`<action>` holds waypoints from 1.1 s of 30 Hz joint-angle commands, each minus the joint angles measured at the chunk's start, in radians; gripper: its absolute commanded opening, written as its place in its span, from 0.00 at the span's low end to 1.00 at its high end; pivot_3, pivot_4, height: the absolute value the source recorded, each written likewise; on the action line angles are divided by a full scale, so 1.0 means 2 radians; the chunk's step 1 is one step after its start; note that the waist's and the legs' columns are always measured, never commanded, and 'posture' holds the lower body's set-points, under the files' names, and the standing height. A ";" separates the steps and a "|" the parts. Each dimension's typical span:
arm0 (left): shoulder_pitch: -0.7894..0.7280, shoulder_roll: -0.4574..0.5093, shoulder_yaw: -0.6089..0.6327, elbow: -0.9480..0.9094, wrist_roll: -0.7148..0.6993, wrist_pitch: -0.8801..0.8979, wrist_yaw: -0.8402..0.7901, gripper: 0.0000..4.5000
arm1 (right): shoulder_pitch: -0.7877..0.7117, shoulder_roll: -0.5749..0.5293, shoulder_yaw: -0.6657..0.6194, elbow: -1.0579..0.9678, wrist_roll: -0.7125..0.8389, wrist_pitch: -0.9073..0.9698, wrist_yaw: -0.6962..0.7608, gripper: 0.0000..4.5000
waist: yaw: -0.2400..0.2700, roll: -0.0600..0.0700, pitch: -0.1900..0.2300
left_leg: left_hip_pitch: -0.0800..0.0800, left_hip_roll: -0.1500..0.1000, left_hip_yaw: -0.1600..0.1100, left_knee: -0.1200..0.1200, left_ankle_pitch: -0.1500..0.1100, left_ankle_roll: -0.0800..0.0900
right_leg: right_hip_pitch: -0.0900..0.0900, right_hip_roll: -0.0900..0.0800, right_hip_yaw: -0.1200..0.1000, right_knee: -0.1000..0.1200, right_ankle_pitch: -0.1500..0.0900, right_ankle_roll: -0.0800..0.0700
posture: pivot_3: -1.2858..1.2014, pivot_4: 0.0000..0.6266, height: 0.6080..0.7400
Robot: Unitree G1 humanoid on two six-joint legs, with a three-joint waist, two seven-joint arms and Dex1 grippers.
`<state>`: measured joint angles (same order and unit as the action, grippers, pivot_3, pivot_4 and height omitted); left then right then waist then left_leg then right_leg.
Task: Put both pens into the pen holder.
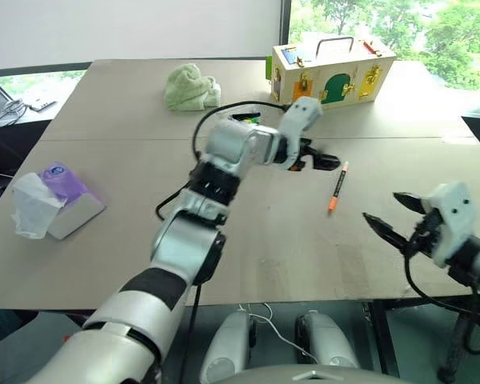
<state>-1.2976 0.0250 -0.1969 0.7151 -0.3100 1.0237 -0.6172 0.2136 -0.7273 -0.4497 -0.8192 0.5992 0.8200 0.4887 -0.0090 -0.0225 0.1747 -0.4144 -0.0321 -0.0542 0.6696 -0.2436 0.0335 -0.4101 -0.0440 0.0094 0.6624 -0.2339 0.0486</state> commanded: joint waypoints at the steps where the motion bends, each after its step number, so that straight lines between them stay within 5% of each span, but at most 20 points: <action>1: -0.039 -0.049 -0.003 0.112 0.038 -0.065 0.029 0.99 | 0.029 -0.001 -0.040 -0.030 0.004 -0.014 0.013 0.87 | -0.001 0.000 0.000 | 0.000 0.000 0.000 0.000 0.000 0.000 | 0.000 0.000 0.000 0.000 0.000 0.000 | 0.52 0.24 1.00; 6: -0.063 -0.121 0.001 0.239 0.092 -0.163 0.098 0.99 | 0.045 0.017 -0.038 -0.052 0.001 -0.017 -0.008 0.87 | -0.004 0.000 0.000 | 0.000 0.000 0.001 -0.001 0.000 0.000 | -0.001 0.000 0.002 0.000 0.000 0.000 | 0.52 0.24 1.00; 16: -0.062 -0.146 0.030 0.289 0.116 -0.221 0.110 0.02 | 0.041 0.046 0.018 -0.091 -0.011 -0.012 -0.053 0.87 | 0.000 0.001 0.000 | 0.001 0.001 0.002 0.000 0.000 0.000 | -0.001 0.000 0.003 0.000 0.000 0.000 | 0.52 0.24 1.00; 21: -0.074 -0.096 0.077 0.239 0.070 -0.181 0.003 0.01 | -0.012 0.070 0.060 -0.089 0.014 0.010 -0.091 0.87 | -0.001 0.000 0.000 | 0.000 0.001 0.002 0.000 0.000 0.000 | -0.001 0.000 0.002 0.000 0.000 0.000 | 0.52 0.24 1.00; 25: 0.014 -0.020 0.086 0.033 -0.013 -0.078 -0.157 0.01 | -0.086 0.132 0.096 -0.053 0.062 0.049 -0.137 0.87 | -0.006 0.002 0.000 | 0.000 0.001 0.003 -0.001 0.000 0.000 | -0.002 0.000 0.003 0.001 0.000 0.000 | 0.52 0.24 1.00; 30: 0.147 0.076 0.052 -0.247 -0.078 0.029 -0.199 0.01 | -0.169 0.191 0.061 0.001 0.170 0.082 -0.204 0.87 | -0.014 0.005 -0.001 | 0.001 0.003 0.002 -0.002 0.001 -0.002 | -0.002 -0.001 0.005 0.001 0.000 -0.001 | 0.52 0.24 1.00; 33: 0.177 0.089 0.086 -0.306 -0.104 0.052 -0.167 0.01 | -0.200 0.182 0.042 0.026 0.236 0.095 -0.224 0.87 | -0.002 0.005 -0.001 | 0.000 0.002 0.001 -0.001 0.001 -0.002 | -0.002 -0.002 0.005 0.001 0.000 -0.001 | 0.52 0.24 1.00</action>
<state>-0.9186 0.2152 -0.0766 0.1954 -0.4651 1.1070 -0.9813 -0.1667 -0.3492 -0.3373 -0.7605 0.9864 1.0026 0.0569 -0.0125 -0.0126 0.1734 -0.4155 -0.0293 -0.0519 0.6686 -0.2418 0.0298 -0.4142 -0.0483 0.0177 0.6633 -0.2335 0.0471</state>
